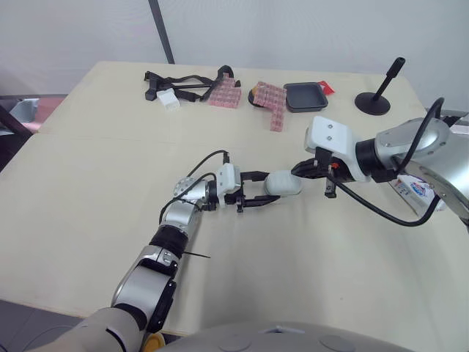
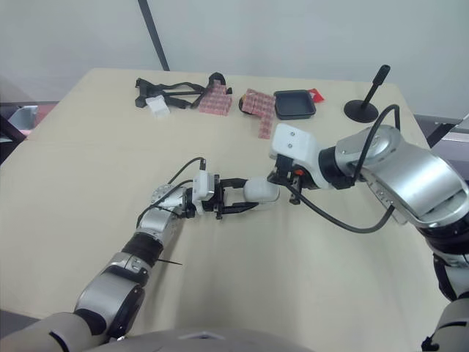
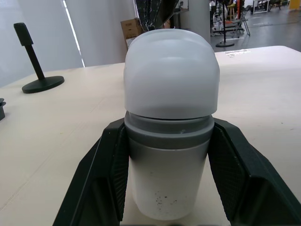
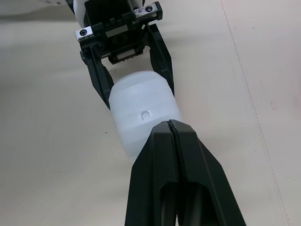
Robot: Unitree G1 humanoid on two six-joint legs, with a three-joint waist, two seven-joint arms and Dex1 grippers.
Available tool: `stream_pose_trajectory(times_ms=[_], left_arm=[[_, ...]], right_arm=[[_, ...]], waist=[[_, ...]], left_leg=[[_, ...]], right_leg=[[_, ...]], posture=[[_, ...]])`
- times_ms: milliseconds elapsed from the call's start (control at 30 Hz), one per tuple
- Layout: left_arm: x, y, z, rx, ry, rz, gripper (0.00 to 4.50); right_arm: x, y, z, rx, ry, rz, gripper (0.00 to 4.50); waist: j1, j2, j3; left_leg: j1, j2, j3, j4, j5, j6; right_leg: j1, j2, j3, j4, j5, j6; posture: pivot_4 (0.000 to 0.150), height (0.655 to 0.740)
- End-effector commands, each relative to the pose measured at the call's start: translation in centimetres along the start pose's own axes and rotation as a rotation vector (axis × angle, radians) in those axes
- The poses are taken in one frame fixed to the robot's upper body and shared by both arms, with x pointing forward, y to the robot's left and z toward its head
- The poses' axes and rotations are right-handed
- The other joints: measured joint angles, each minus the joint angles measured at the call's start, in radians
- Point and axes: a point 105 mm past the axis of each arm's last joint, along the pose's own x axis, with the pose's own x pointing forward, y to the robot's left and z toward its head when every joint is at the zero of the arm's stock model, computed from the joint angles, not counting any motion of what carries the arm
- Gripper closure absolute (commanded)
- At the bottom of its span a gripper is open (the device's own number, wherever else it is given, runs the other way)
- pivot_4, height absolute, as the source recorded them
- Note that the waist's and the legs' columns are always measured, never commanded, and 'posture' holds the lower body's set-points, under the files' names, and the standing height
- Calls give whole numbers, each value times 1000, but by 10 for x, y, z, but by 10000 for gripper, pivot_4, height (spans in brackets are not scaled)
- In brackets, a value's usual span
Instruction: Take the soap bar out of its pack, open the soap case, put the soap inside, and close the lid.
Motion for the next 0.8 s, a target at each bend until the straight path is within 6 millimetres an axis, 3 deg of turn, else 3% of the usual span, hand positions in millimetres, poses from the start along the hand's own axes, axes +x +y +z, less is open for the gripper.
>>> stream_pose_trajectory(times_ms=[33, 800], left_arm=[[-2, 3, 5, 28, 1, -2, 25556], [-2, 5, 5, 26, 2, 3, 25556]], right_arm=[[0, 2, -2, -30, 15, -7, 44806], [13, 6, 9, -44, -28, -8, 44806]], waist=[[-1, 0, 0], [-13, 0, 0]], left_leg=[[0, 0, 0, 0, 0, 0], [1, 0, 0, 0, 0, 0]], right_leg=[[0, 0, 0, 0, 0, 0], [2, 0, 0, -1, 0, 0]], posture=[[1500, 7400], [1500, 7400]])
